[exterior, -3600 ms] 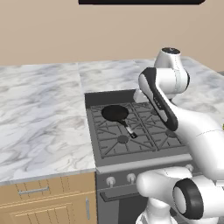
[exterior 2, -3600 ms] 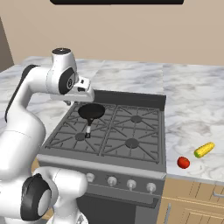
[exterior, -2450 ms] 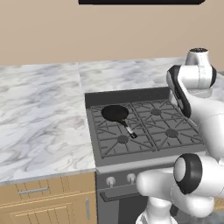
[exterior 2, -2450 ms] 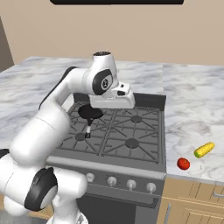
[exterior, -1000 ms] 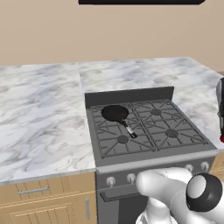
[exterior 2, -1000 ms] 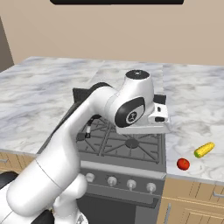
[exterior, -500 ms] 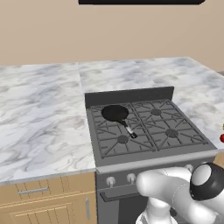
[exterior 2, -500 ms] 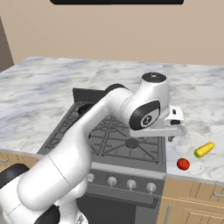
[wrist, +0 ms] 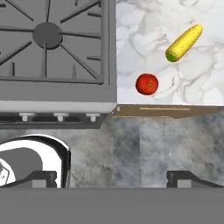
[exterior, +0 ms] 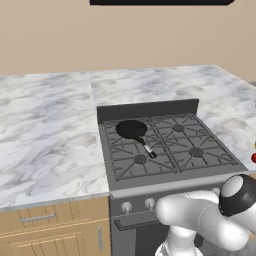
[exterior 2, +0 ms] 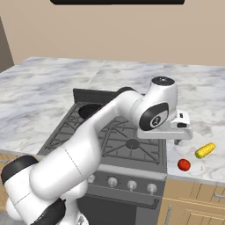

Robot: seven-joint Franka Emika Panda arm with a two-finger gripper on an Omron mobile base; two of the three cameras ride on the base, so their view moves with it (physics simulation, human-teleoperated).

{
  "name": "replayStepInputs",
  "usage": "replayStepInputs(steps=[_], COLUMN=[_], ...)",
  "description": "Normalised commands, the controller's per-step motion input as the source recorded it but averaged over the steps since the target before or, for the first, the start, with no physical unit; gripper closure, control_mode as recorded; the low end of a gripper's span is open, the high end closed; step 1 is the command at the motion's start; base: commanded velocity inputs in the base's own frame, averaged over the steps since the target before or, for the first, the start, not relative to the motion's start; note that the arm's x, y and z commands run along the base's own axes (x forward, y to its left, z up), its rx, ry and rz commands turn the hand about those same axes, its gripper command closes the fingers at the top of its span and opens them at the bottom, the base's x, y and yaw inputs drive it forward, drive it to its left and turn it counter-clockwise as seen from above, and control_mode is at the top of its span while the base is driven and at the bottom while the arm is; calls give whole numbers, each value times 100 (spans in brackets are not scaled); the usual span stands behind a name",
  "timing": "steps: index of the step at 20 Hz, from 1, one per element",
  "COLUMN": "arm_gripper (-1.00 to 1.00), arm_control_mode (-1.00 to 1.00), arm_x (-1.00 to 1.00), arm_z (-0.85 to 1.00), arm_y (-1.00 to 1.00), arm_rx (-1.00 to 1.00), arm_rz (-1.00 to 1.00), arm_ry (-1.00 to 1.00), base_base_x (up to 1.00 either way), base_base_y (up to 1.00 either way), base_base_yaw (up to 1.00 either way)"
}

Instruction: Put the tomato and corn in the pan. Then turn on the rear left burner and set the heat to medium.

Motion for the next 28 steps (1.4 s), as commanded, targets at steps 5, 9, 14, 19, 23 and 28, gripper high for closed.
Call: replayStepInputs(steps=[5, 9, 14, 19, 23, 28], arm_gripper=[-100, -100, -100, -100, -100, -100], arm_control_mode=[-100, -100, -100, -100, -100, -100], arm_x=[36, 30, 9, 14, 12, 13], arm_z=[-36, -19, -6, -13, -14, -12], arm_y=[0, 0, -17, -26, -25, -5], arm_rx=[0, 0, 0, 0, 0, 0], arm_rz=[-5, -3, -4, -5, -5, -1], arm_ry=[1, 0, 0, 0, 0, 0], base_base_x=[0, 0, 0, 0, 0, 0], base_base_y=[0, 0, 0, 0, 0, 0], base_base_yaw=[0, 0, 0, 0, 0, 0])
